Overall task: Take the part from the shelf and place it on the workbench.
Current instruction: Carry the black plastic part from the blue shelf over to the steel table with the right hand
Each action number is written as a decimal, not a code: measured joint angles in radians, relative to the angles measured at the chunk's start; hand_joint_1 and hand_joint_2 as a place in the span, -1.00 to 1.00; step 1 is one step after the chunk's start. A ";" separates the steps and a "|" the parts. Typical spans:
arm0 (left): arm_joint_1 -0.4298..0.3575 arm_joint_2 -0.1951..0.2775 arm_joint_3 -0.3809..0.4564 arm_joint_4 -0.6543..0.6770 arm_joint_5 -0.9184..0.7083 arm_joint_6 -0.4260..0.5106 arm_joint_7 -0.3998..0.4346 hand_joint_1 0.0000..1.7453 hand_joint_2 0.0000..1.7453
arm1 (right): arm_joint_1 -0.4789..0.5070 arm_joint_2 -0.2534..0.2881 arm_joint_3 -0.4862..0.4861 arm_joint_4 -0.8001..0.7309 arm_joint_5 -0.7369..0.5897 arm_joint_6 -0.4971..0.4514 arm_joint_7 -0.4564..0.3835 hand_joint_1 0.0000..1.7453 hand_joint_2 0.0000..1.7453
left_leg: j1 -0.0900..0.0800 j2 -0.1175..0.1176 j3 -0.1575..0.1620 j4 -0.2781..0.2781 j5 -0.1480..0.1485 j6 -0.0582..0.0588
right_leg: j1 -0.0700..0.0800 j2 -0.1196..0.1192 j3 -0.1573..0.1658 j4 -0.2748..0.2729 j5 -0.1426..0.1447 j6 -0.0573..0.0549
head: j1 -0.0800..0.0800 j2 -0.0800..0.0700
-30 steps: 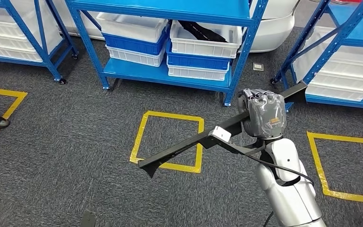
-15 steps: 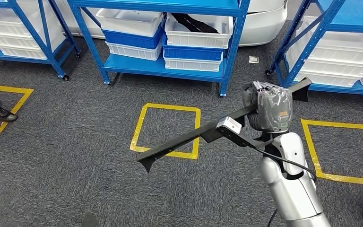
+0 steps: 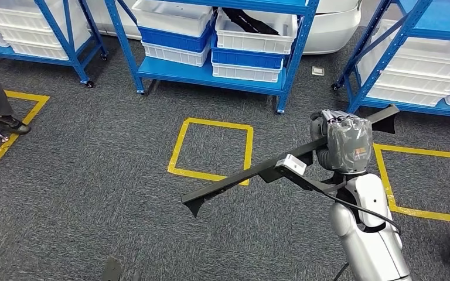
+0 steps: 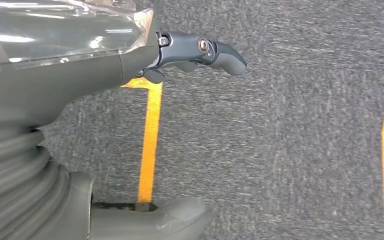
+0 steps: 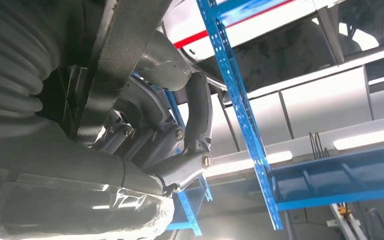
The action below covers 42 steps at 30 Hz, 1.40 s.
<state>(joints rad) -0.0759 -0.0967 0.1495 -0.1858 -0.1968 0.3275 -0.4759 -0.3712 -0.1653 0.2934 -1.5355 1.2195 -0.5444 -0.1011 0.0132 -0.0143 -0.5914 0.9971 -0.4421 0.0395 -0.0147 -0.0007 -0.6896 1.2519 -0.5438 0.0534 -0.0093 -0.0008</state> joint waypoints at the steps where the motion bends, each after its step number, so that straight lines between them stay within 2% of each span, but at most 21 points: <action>1: 0.000 -0.001 0.000 0.000 -0.002 0.000 0.000 -1.00 1.00 | 0.003 -0.001 0.000 -0.002 0.002 0.000 0.001 1.00 1.00 | 0.000 -0.006 -0.006 0.001 0.007 -0.004 | -0.003 0.005 0.055 -0.075 0.017 0.006 | 0.000 0.000; 3: 0.000 -0.001 0.000 0.000 -0.004 0.001 0.001 -1.00 1.00 | 0.006 -0.004 -0.001 -0.009 0.006 0.000 0.002 1.00 1.00 | -0.001 -0.017 -0.016 0.002 0.018 -0.015 | -0.004 0.028 0.145 -0.218 0.038 0.005 | -0.001 0.000; 4: -0.001 -0.001 0.000 0.000 -0.005 0.002 0.002 -1.00 1.00 | 0.009 -0.006 -0.002 -0.013 0.010 0.000 0.002 1.00 1.00 | -0.002 -0.023 -0.021 0.002 0.024 -0.022 | -0.002 0.035 0.165 -0.253 0.042 -0.001 | -0.001 0.000; 6: 0.001 -0.001 0.000 0.000 -0.008 0.003 0.005 -1.00 1.00 | 0.016 -0.008 -0.004 -0.018 0.017 0.000 0.002 1.00 1.00 | -0.003 -0.033 -0.029 0.000 0.035 -0.035 | 0.006 0.029 0.165 -0.260 0.048 -0.018 | -0.002 0.000; 8: 0.003 -0.001 0.000 0.000 -0.012 0.005 0.008 -1.00 1.00 | 0.022 -0.010 -0.005 -0.022 0.022 0.001 0.003 1.00 1.00 | -0.001 -0.028 -0.040 0.015 0.026 -0.044 | -0.003 0.014 0.162 -0.260 0.058 -0.035 | -0.003 0.000; 10: 0.003 0.000 -0.001 0.000 -0.014 0.006 0.008 -1.00 1.00 | 0.025 -0.010 -0.006 -0.027 0.025 0.005 0.004 1.00 1.00 | 0.001 -0.007 -0.077 0.099 -0.033 -0.052 | -0.011 -0.002 0.157 -0.263 0.067 -0.052 | -0.006 0.000; 12: 0.004 0.000 -0.001 0.000 -0.015 0.006 0.009 -1.00 1.00 | 0.029 -0.010 -0.006 -0.030 0.029 0.008 0.005 1.00 1.00 | 0.002 0.005 -0.136 0.241 -0.108 -0.060 | -0.005 -0.019 0.148 -0.262 0.071 -0.061 | -0.008 0.000; 14: 0.004 0.000 -0.002 0.000 -0.017 0.006 0.011 -1.00 1.00 | 0.035 -0.010 -0.006 -0.031 0.033 0.009 0.005 1.00 1.00 | 0.003 0.009 -0.156 0.309 -0.129 -0.063 | -0.001 -0.039 0.143 -0.262 0.074 -0.063 | -0.008 0.000; 16: 0.005 0.000 -0.004 0.000 -0.020 0.005 0.012 -1.00 1.00 | 0.039 -0.010 -0.006 -0.032 0.036 0.009 0.006 1.00 1.00 | 0.004 0.023 -0.094 0.220 -0.083 -0.060 | 0.001 -0.057 0.142 -0.259 0.075 -0.063 | -0.008 0.000; 18: 0.002 0.001 -0.004 -0.001 -0.024 0.004 0.015 -1.00 1.00 | 0.040 -0.010 -0.008 -0.035 0.040 0.009 0.008 1.00 1.00 | 0.000 0.066 -0.010 0.077 -0.037 -0.050 | 0.008 -0.073 0.141 -0.255 0.074 -0.061 | -0.008 0.000; 19: 0.001 0.001 -0.004 -0.001 -0.025 0.004 0.016 -1.00 1.00 | 0.041 -0.011 -0.009 -0.037 0.043 0.009 0.008 1.00 1.00 | -0.003 0.080 0.011 0.034 -0.027 -0.043 | 0.013 -0.081 0.140 -0.254 0.074 -0.058 | -0.006 0.000; 20: 0.000 0.001 -0.005 -0.001 -0.026 0.004 0.017 -1.00 1.00 | 0.041 -0.011 -0.011 -0.039 0.045 0.009 0.008 1.00 1.00 | -0.006 0.087 0.016 0.017 -0.024 -0.036 | 0.018 -0.089 0.138 -0.253 0.075 -0.055 | -0.005 0.000; 22: -0.001 0.001 -0.005 -0.001 -0.028 0.002 0.019 -1.00 1.00 | 0.042 -0.012 -0.012 -0.041 0.048 0.009 0.008 1.00 1.00 | -0.008 0.067 0.009 0.012 -0.015 -0.022 | 0.023 -0.104 0.134 -0.252 0.076 -0.046 | -0.002 0.000; 24: -0.001 0.000 -0.005 -0.001 -0.030 0.000 0.021 -1.00 1.00 | 0.043 -0.012 -0.014 -0.044 0.051 0.009 0.008 1.00 1.00 | -0.005 0.048 0.006 0.003 -0.003 -0.006 | 0.019 -0.080 0.119 -0.221 0.054 -0.040 | -0.002 0.000; 27: -0.005 -0.004 -0.006 -0.001 -0.035 -0.002 0.027 -1.00 1.00 | 0.050 -0.015 -0.016 -0.045 0.058 0.010 0.010 1.00 1.00 | -0.003 0.015 -0.002 -0.002 0.010 0.007 | 0.008 -0.014 0.040 -0.041 -0.030 -0.043 | 0.001 0.000; 29: -0.005 -0.007 -0.007 -0.001 -0.039 -0.002 0.034 -1.00 1.00 | 0.059 -0.017 -0.017 -0.045 0.062 0.010 0.011 1.00 1.00 | -0.002 -0.012 -0.009 -0.001 0.016 0.004 | 0.004 -0.005 0.006 0.039 -0.054 -0.035 | 0.002 0.000; 30: -0.005 -0.007 -0.007 -0.001 -0.043 -0.002 0.038 -1.00 1.00 | 0.062 -0.017 -0.017 -0.045 0.063 0.009 0.012 1.00 1.00 | -0.002 -0.025 -0.012 0.000 0.018 0.001 | 0.003 -0.003 0.018 0.021 -0.042 -0.027 | 0.002 0.000; 33: -0.006 -0.007 -0.010 -0.001 -0.057 -0.004 0.052 -1.00 1.00 | 0.072 -0.022 -0.019 -0.045 0.069 0.006 0.014 1.00 1.00 | -0.002 -0.060 -0.016 0.003 0.024 -0.010 | -0.005 0.035 0.122 -0.182 0.031 -0.009 | 0.002 0.000; 35: -0.008 -0.006 -0.014 -0.001 -0.066 -0.006 0.058 -1.00 1.00 | 0.082 -0.026 -0.022 -0.046 0.071 0.002 0.014 1.00 1.00 | -0.002 -0.079 -0.026 0.004 0.031 -0.022 | -0.003 0.057 0.152 -0.249 0.050 -0.015 | 0.001 0.000; 37: -0.009 -0.004 -0.016 -0.001 -0.073 -0.009 0.063 -1.00 1.00 | 0.094 -0.028 -0.023 -0.047 0.073 -0.001 0.014 1.00 1.00 | 0.000 -0.093 -0.035 0.001 0.039 -0.037 | 0.002 0.043 0.152 -0.253 0.056 -0.028 | 0.000 0.000; 42: -0.013 0.003 -0.025 -0.002 -0.087 -0.020 0.068 -1.00 1.00 | 0.104 -0.028 -0.022 -0.048 0.082 -0.007 0.015 1.00 1.00 | 0.000 -0.009 -0.075 0.084 -0.023 -0.050 | -0.010 0.006 0.157 -0.270 0.075 -0.062 | -0.006 0.000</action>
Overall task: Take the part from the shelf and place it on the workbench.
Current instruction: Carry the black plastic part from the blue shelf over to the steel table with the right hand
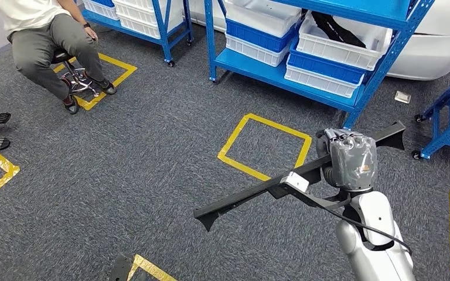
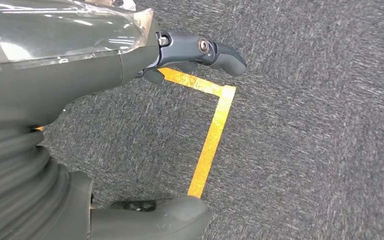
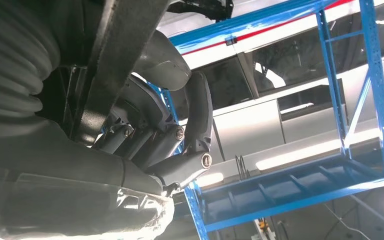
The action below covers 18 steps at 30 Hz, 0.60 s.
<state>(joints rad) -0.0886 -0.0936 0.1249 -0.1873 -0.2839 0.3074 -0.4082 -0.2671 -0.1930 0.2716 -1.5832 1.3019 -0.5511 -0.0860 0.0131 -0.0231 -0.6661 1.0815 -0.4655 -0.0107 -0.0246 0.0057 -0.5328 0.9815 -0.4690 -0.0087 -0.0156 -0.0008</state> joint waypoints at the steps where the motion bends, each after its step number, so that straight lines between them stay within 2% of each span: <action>1: 0.000 0.000 0.000 0.000 0.000 -0.001 0.000 -1.00 1.00 | 0.000 0.000 0.000 0.000 0.000 0.000 0.000 1.00 1.00 | 0.000 0.002 -0.003 0.006 -0.004 0.000 | 0.000 -0.001 0.000 0.000 0.000 -0.001 | 0.000 0.000; 5: -0.001 0.000 -0.001 0.000 0.000 -0.001 0.000 -1.00 1.00 | 0.000 0.000 0.000 0.000 0.000 0.000 0.000 1.00 1.00 | 0.000 0.003 -0.006 0.013 -0.008 -0.001 | 0.001 -0.002 0.000 0.000 0.000 -0.001 | 0.000 0.000; 7: -0.005 0.001 -0.005 0.000 -0.006 -0.002 0.002 -1.00 1.00 | 0.002 0.001 0.000 0.003 0.002 0.000 0.001 1.00 1.00 | 0.005 0.009 -0.050 0.118 -0.050 -0.008 | 0.002 -0.024 -0.003 0.000 0.000 -0.001 | 0.000 0.000; 8: -0.009 0.004 -0.007 0.000 -0.010 -0.003 0.003 -1.00 1.00 | 0.000 0.003 0.002 0.009 0.004 0.000 0.002 1.00 1.00 | 0.012 0.029 -0.031 0.103 -0.041 -0.016 | 0.002 -0.045 -0.004 0.003 -0.001 0.002 | 0.000 0.000; 9: -0.014 0.005 -0.010 -0.001 -0.014 -0.004 0.005 -1.00 1.00 | -0.012 0.007 0.004 0.022 0.005 0.000 0.001 1.00 1.00 | 0.014 0.043 -0.013 0.081 -0.032 -0.015 | 0.007 -0.073 -0.007 0.005 -0.001 0.013 | 0.000 0.000; 10: -0.018 0.006 -0.010 -0.001 -0.016 -0.004 0.006 -1.00 1.00 | -0.026 0.012 0.008 0.034 0.006 0.000 0.000 1.00 1.00 | 0.013 0.051 0.024 0.011 -0.001 -0.009 | 0.011 -0.096 -0.007 0.006 -0.001 0.027 | 0.001 0.000; 11: -0.021 0.006 -0.010 -0.002 -0.017 -0.004 0.007 -1.00 1.00 | -0.041 0.016 0.012 0.047 0.006 0.001 -0.001 1.00 1.00 | 0.012 0.057 0.062 -0.062 0.030 0.001 | 0.013 -0.109 -0.010 0.011 -0.004 0.041 | 0.002 0.000; 12: -0.023 0.005 -0.009 -0.002 -0.018 -0.003 0.007 -1.00 1.00 | -0.053 0.019 0.016 0.056 0.006 0.001 -0.001 1.00 1.00 | 0.007 0.044 0.060 -0.071 0.034 0.017 | 0.015 -0.102 -0.019 0.025 -0.014 0.052 | 0.003 0.000; 14: -0.024 0.005 -0.009 -0.002 -0.018 -0.003 0.008 -1.00 1.00 | -0.057 0.021 0.021 0.065 0.006 0.001 -0.002 1.00 1.00 | 0.007 0.023 0.056 -0.078 0.044 0.034 | 0.008 -0.056 -0.060 0.112 -0.062 0.051 | 0.006 0.000; 15: -0.025 0.005 -0.009 -0.002 -0.018 -0.003 0.008 -1.00 1.00 | -0.057 0.021 0.023 0.070 0.006 0.001 -0.002 1.00 1.00 | 0.005 0.012 0.052 -0.078 0.046 0.038 | 0.007 -0.033 -0.093 0.182 -0.094 0.047 | 0.007 0.000; 16: -0.025 0.004 -0.009 -0.002 -0.018 -0.003 0.008 -1.00 1.00 | -0.056 0.021 0.025 0.076 0.006 0.001 -0.002 1.00 1.00 | 0.003 -0.001 0.049 -0.078 0.048 0.042 | 0.008 -0.021 -0.126 0.251 -0.119 0.046 | 0.008 0.000; 17: -0.024 0.003 -0.009 -0.002 -0.018 -0.003 0.008 -1.00 1.00 | -0.054 0.021 0.026 0.082 0.007 0.001 -0.002 1.00 1.00 | 0.000 -0.015 0.046 -0.078 0.050 0.044 | 0.010 -0.014 -0.149 0.297 -0.132 0.046 | 0.008 0.000; 18: -0.022 0.002 -0.009 -0.002 -0.017 -0.003 0.008 -1.00 1.00 | -0.052 0.021 0.029 0.087 0.007 0.001 -0.003 1.00 1.00 | -0.005 -0.030 0.045 -0.078 0.052 0.047 | 0.014 -0.010 -0.153 0.305 -0.130 0.047 | 0.008 0.000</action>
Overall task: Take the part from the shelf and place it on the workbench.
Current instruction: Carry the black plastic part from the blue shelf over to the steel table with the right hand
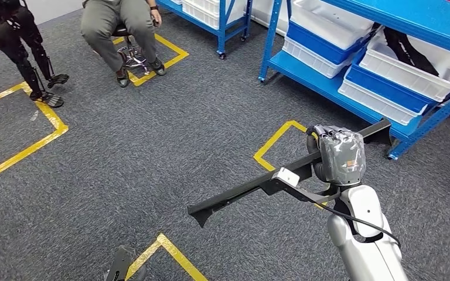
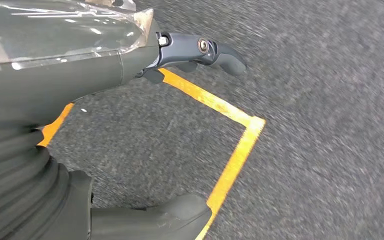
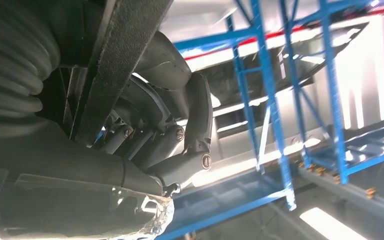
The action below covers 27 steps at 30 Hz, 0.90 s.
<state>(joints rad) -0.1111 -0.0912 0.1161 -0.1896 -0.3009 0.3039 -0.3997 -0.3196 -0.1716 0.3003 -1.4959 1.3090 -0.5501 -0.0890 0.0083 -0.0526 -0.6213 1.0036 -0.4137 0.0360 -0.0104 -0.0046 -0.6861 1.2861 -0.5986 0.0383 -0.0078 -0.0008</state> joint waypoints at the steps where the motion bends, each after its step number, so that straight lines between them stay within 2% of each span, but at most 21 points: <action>1: 0.001 0.000 0.000 0.000 0.002 0.000 0.000 -1.00 1.00 | 0.000 0.001 0.003 0.005 0.001 0.000 -0.001 1.00 1.00 | -0.005 -0.015 0.000 0.000 0.002 0.002 | 0.005 0.005 0.016 -0.034 0.019 0.001 | 0.000 0.000; 2: 0.001 0.000 0.000 0.000 0.004 0.000 0.000 -1.00 1.00 | -0.002 0.002 0.006 0.008 0.001 0.000 -0.002 1.00 1.00 | -0.009 -0.028 0.000 0.000 0.003 0.004 | 0.010 0.016 0.049 -0.102 0.049 -0.001 | 0.000 0.000; 4: 0.002 -0.003 0.001 0.000 0.008 0.000 -0.002 -1.00 1.00 | -0.012 0.004 0.012 0.014 0.002 0.000 -0.004 1.00 1.00 | -0.013 -0.051 -0.003 0.000 0.007 0.004 | 0.020 0.055 0.115 -0.240 0.101 -0.017 | -0.003 0.000; 6: 0.005 -0.006 0.002 0.000 0.011 0.001 -0.004 -1.00 1.00 | -0.026 0.007 0.019 0.021 0.004 0.001 -0.005 1.00 1.00 | -0.011 -0.069 -0.010 -0.001 0.014 -0.005 | 0.028 0.073 0.140 -0.290 0.118 -0.035 | -0.006 0.000; 7: 0.008 -0.005 0.002 0.001 0.013 0.002 -0.004 -1.00 1.00 | -0.032 0.009 0.023 0.025 0.005 0.001 -0.005 1.00 1.00 | -0.010 -0.079 -0.013 -0.002 0.018 -0.011 | 0.029 0.063 0.142 -0.292 0.122 -0.040 | -0.007 0.000; 8: 0.011 -0.004 0.002 0.001 0.015 0.003 -0.004 -1.00 1.00 | -0.036 0.012 0.027 0.028 0.006 0.002 -0.005 1.00 1.00 | -0.010 -0.082 -0.015 -0.002 0.020 -0.015 | 0.023 0.053 0.145 -0.299 0.128 -0.046 | -0.008 0.000; 10: 0.014 -0.002 0.002 0.001 0.018 0.005 -0.004 -1.00 1.00 | -0.044 0.018 0.034 0.034 0.007 0.004 -0.005 1.00 1.00 | -0.013 -0.043 -0.030 0.026 -0.002 -0.026 | 0.011 0.028 0.154 -0.318 0.138 -0.059 | -0.009 0.000; 11: 0.014 0.000 0.002 0.002 0.018 0.006 -0.004 -1.00 1.00 | -0.047 0.020 0.038 0.037 0.008 0.005 -0.005 1.00 1.00 | -0.012 -0.011 -0.050 0.069 -0.029 -0.031 | 0.006 0.015 0.158 -0.325 0.141 -0.065 | -0.010 0.000; 12: 0.014 0.001 0.002 0.002 0.019 0.006 -0.004 -1.00 1.00 | -0.050 0.022 0.042 0.041 0.008 0.006 -0.005 1.00 1.00 | -0.009 0.018 -0.080 0.131 -0.062 -0.039 | 0.009 0.002 0.159 -0.326 0.142 -0.069 | -0.010 0.000; 14: 0.015 0.002 0.002 0.002 0.019 0.007 -0.004 -1.00 1.00 | -0.052 0.026 0.048 0.048 0.009 0.008 -0.005 1.00 1.00 | 0.004 0.038 -0.142 0.253 -0.110 -0.056 | 0.009 -0.025 0.159 -0.326 0.141 -0.071 | -0.011 0.000; 15: 0.017 0.003 0.002 0.002 0.019 0.007 -0.004 -1.00 1.00 | -0.052 0.028 0.051 0.052 0.010 0.008 -0.005 1.00 1.00 | 0.011 0.043 -0.155 0.278 -0.112 -0.064 | 0.008 -0.038 0.158 -0.325 0.140 -0.070 | -0.012 0.000; 16: 0.018 0.004 0.002 0.002 0.019 0.008 -0.004 -1.00 1.00 | -0.053 0.030 0.053 0.056 0.010 0.009 -0.005 1.00 1.00 | 0.018 0.050 -0.146 0.261 -0.095 -0.072 | 0.006 -0.051 0.158 -0.323 0.139 -0.068 | -0.012 0.000; 17: 0.019 0.004 0.002 0.002 0.020 0.009 -0.004 -1.00 1.00 | -0.054 0.032 0.055 0.060 0.011 0.009 -0.005 1.00 1.00 | 0.026 0.061 -0.115 0.207 -0.065 -0.081 | 0.003 -0.062 0.157 -0.319 0.135 -0.063 | -0.012 0.000; 18: 0.019 0.004 0.002 0.002 0.020 0.010 -0.004 -1.00 1.00 | -0.057 0.034 0.057 0.063 0.011 0.009 -0.005 1.00 1.00 | 0.031 0.085 -0.074 0.135 -0.037 -0.088 | 0.003 -0.072 0.156 -0.311 0.130 -0.056 | -0.012 0.000; 19: 0.018 0.003 0.003 0.002 0.020 0.010 -0.004 -1.00 1.00 | -0.061 0.034 0.059 0.065 0.012 0.009 -0.004 1.00 1.00 | 0.033 0.105 -0.038 0.075 -0.016 -0.090 | 0.004 -0.081 0.152 -0.302 0.122 -0.047 | -0.013 0.000; 20: 0.018 0.003 0.003 0.002 0.020 0.011 -0.004 -1.00 1.00 | -0.065 0.035 0.061 0.067 0.013 0.009 -0.004 1.00 1.00 | 0.032 0.118 -0.016 0.035 -0.006 -0.085 | 0.008 -0.089 0.151 -0.293 0.115 -0.039 | -0.011 0.000; 21: 0.017 0.002 0.003 0.002 0.020 0.012 -0.004 -1.00 1.00 | -0.070 0.035 0.063 0.069 0.014 0.009 -0.003 1.00 1.00 | 0.029 0.122 -0.008 0.020 -0.005 -0.077 | 0.013 -0.097 0.149 -0.288 0.110 -0.032 | -0.008 0.000; 23: 0.017 0.003 0.003 0.002 0.020 0.013 -0.004 -1.00 1.00 | -0.074 0.037 0.067 0.072 0.014 0.008 0.000 1.00 1.00 | 0.019 0.098 -0.013 0.019 -0.003 -0.054 | 0.017 -0.115 0.151 -0.286 0.106 -0.019 | -0.003 0.000; 24: 0.019 0.003 0.004 0.002 0.020 0.014 -0.004 -1.00 1.00 | -0.075 0.037 0.068 0.074 0.015 0.008 0.001 1.00 1.00 | 0.016 0.088 -0.014 0.015 0.001 -0.044 | 0.014 -0.108 0.148 -0.281 0.101 -0.013 | -0.003 0.000; 25: 0.020 0.004 0.004 0.002 0.020 0.016 -0.004 -1.00 1.00 | -0.074 0.037 0.070 0.075 0.015 0.007 0.003 1.00 1.00 | 0.016 0.077 -0.015 0.011 0.006 -0.034 | 0.009 -0.089 0.139 -0.262 0.088 -0.010 | -0.003 0.000; 27: 0.021 0.004 0.005 0.002 0.020 0.018 -0.004 -1.00 1.00 | -0.071 0.036 0.072 0.078 0.015 0.005 0.006 1.00 1.00 | 0.018 0.055 -0.017 0.005 0.014 -0.019 | -0.001 -0.030 0.091 -0.162 0.036 -0.012 | -0.001 0.000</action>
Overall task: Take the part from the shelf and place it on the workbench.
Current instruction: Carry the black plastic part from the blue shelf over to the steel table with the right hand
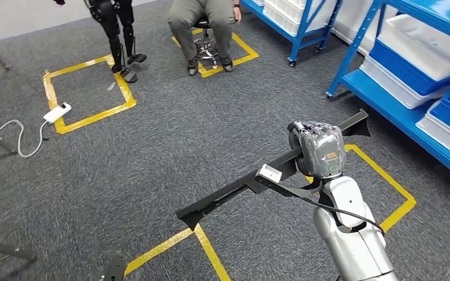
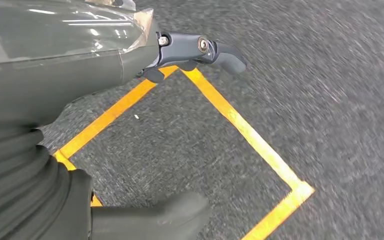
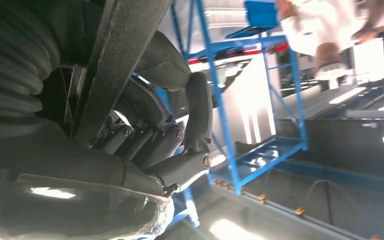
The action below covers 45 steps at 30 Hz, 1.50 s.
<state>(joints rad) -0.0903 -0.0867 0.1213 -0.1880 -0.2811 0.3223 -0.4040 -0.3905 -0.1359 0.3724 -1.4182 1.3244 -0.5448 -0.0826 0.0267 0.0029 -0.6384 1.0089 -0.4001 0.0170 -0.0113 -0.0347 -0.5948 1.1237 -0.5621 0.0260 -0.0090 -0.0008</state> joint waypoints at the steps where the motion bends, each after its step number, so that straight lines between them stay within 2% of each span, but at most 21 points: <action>1: 0.000 0.000 0.000 0.000 0.000 0.001 0.000 -1.00 1.00 | 0.003 -0.001 0.001 0.001 0.000 -0.001 0.002 1.00 1.00 | 0.000 -0.012 -0.002 0.000 0.002 0.004 | -0.001 0.019 -0.033 0.070 -0.030 -0.002 | 0.001 0.000; 3: 0.001 -0.001 0.000 0.000 0.000 0.000 0.001 -1.00 1.00 | 0.013 -0.003 0.002 0.005 0.003 -0.002 0.006 1.00 1.00 | 0.000 -0.040 -0.006 0.000 0.003 0.005 | -0.002 0.030 -0.081 0.166 -0.057 0.003 | 0.001 0.000; 4: 0.002 -0.001 0.000 0.000 0.000 0.000 0.001 -1.00 1.00 | 0.018 -0.004 0.002 0.006 0.004 -0.003 0.007 1.00 1.00 | 0.000 -0.054 -0.006 0.000 0.004 0.004 | -0.003 0.032 -0.079 0.160 -0.047 0.009 | 0.002 0.000; 7: 0.003 0.000 0.001 0.000 -0.001 -0.003 0.003 -1.00 1.00 | 0.021 -0.004 0.005 0.007 0.006 -0.006 0.008 1.00 1.00 | 0.002 -0.093 -0.008 0.002 0.008 -0.004 | -0.012 0.064 0.005 -0.028 0.036 0.029 | 0.002 0.000; 9: 0.003 0.001 0.001 0.000 -0.002 -0.006 0.006 -1.00 1.00 | 0.021 -0.004 0.006 0.007 0.007 -0.009 0.008 1.00 1.00 | 0.000 -0.111 -0.014 0.002 0.013 -0.016 | -0.012 0.085 0.037 -0.102 0.065 0.023 | 0.001 0.000; 11: 0.005 0.002 0.001 0.000 -0.002 -0.007 0.008 -1.00 1.00 | 0.021 -0.002 0.007 0.008 0.010 -0.010 0.009 1.00 1.00 | 0.000 -0.124 -0.020 -0.002 0.021 -0.028 | -0.007 0.072 0.037 -0.104 0.071 0.007 | 0.001 0.000; 14: 0.006 0.005 0.001 0.001 -0.002 -0.008 0.011 -1.00 1.00 | 0.020 0.001 0.008 0.008 0.013 -0.010 0.010 1.00 1.00 | -0.001 -0.076 -0.048 0.050 -0.015 -0.038 | -0.012 0.045 0.039 -0.108 0.080 -0.020 | -0.005 0.000; 16: 0.005 0.006 0.001 0.001 -0.002 -0.008 0.012 -1.00 1.00 | 0.022 0.002 0.008 0.008 0.015 -0.011 0.010 1.00 1.00 | -0.003 -0.023 -0.103 0.176 -0.083 -0.040 | -0.006 0.024 0.039 -0.109 0.081 -0.035 | -0.010 0.000; 18: 0.005 0.006 0.001 0.001 -0.002 -0.008 0.013 -1.00 1.00 | 0.025 0.001 0.008 0.009 0.016 -0.011 0.010 1.00 1.00 | -0.003 -0.010 -0.149 0.285 -0.124 -0.041 | 0.005 -0.001 0.038 -0.109 0.080 -0.040 | -0.010 0.000; 19: 0.005 0.006 0.001 0.001 -0.002 -0.008 0.013 -1.00 1.00 | 0.026 0.001 0.009 0.009 0.017 -0.011 0.011 1.00 1.00 | -0.003 -0.007 -0.148 0.290 -0.119 -0.039 | 0.009 -0.013 0.038 -0.109 0.079 -0.042 | -0.010 0.000; 23: 0.003 0.008 0.002 0.000 -0.003 -0.008 0.014 -1.00 1.00 | 0.026 0.002 0.010 0.009 0.027 -0.011 0.017 1.00 1.00 | -0.016 0.044 -0.012 0.064 -0.036 -0.017 | 0.022 -0.053 0.039 -0.108 0.075 -0.043 | -0.009 0.000; 25: 0.002 0.008 0.002 0.000 -0.003 -0.008 0.013 -1.00 1.00 | 0.026 0.003 0.010 0.009 0.033 -0.011 0.021 1.00 1.00 | -0.026 0.055 0.007 0.021 -0.031 -0.006 | 0.028 -0.069 0.039 -0.108 0.073 -0.039 | -0.008 0.000; 27: 0.003 0.007 0.003 0.000 -0.003 -0.008 0.013 -1.00 1.00 | 0.025 0.005 0.010 0.009 0.035 -0.011 0.022 1.00 1.00 | -0.025 0.034 0.006 0.013 -0.023 0.003 | 0.030 -0.080 0.037 -0.107 0.069 -0.034 | -0.007 0.000; 29: 0.002 0.007 0.004 0.000 -0.003 -0.008 0.013 -1.00 1.00 | 0.025 0.006 0.010 0.008 0.036 -0.011 0.022 1.00 1.00 | -0.019 0.014 0.009 0.002 -0.013 0.016 | 0.026 -0.043 0.019 -0.067 0.043 -0.031 | -0.005 0.000; 31: -0.001 0.006 0.006 0.000 -0.003 -0.008 0.013 -1.00 1.00 | 0.027 0.004 0.010 0.009 0.035 -0.011 0.022 1.00 1.00 | -0.015 -0.009 0.009 -0.003 -0.007 0.024 | 0.016 0.012 -0.033 0.049 -0.012 -0.033 | -0.002 0.000; 33: -0.001 0.005 0.007 0.000 -0.003 -0.008 0.013 -1.00 1.00 | 0.032 0.001 0.010 0.009 0.035 -0.011 0.023 1.00 1.00 | -0.015 -0.036 0.006 -0.003 -0.005 0.024 | 0.007 0.029 -0.087 0.166 -0.051 -0.028 | 0.000 0.000; 34: 0.000 0.004 0.008 0.000 -0.003 -0.008 0.013 -1.00 1.00 | 0.033 0.000 0.010 0.010 0.036 -0.011 0.023 1.00 1.00 | -0.014 -0.050 0.006 -0.003 -0.004 0.022 | 0.003 0.030 -0.094 0.179 -0.050 -0.020 | 0.000 0.000; 37: 0.001 0.004 0.011 0.000 -0.006 -0.009 0.011 -1.00 1.00 | 0.034 0.000 0.009 0.010 0.038 -0.011 0.027 1.00 1.00 | -0.009 -0.093 0.003 0.003 -0.002 0.012 | -0.017 0.062 -0.014 0.012 0.027 0.015 | 0.000 0.000; 39: 0.001 0.004 0.012 0.000 -0.010 -0.009 0.010 -1.00 1.00 | 0.034 -0.001 0.007 0.010 0.040 -0.010 0.028 1.00 1.00 | -0.008 -0.116 -0.006 0.009 0.001 -0.002 | -0.023 0.101 0.029 -0.083 0.061 0.021 | 0.001 0.000; 42: 0.006 0.005 0.012 0.001 -0.013 -0.009 0.010 -1.00 1.00 | 0.037 0.000 0.007 0.010 0.043 -0.009 0.028 1.00 1.00 | -0.006 -0.144 -0.019 0.006 0.011 -0.022 | -0.018 0.089 0.030 -0.091 0.069 0.009 | -0.001 0.000; 45: 0.007 0.006 0.013 0.001 -0.014 -0.010 0.011 -1.00 1.00 | 0.036 0.002 0.006 0.009 0.048 -0.009 0.029 1.00 1.00 | -0.008 -0.077 -0.054 0.079 -0.035 -0.030 | -0.019 0.054 0.033 -0.095 0.075 -0.015 | -0.008 0.000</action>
<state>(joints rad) -0.0833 -0.0810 0.1343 -0.1872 -0.2952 0.3119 -0.3932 -0.3542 -0.1335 0.3787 -1.4096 1.3724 -0.5543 -0.0536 0.0184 -0.0742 -0.6922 1.0875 -0.4348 -0.0127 -0.0305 0.0194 -0.5615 1.0287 -0.4874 0.0110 -0.0165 -0.0008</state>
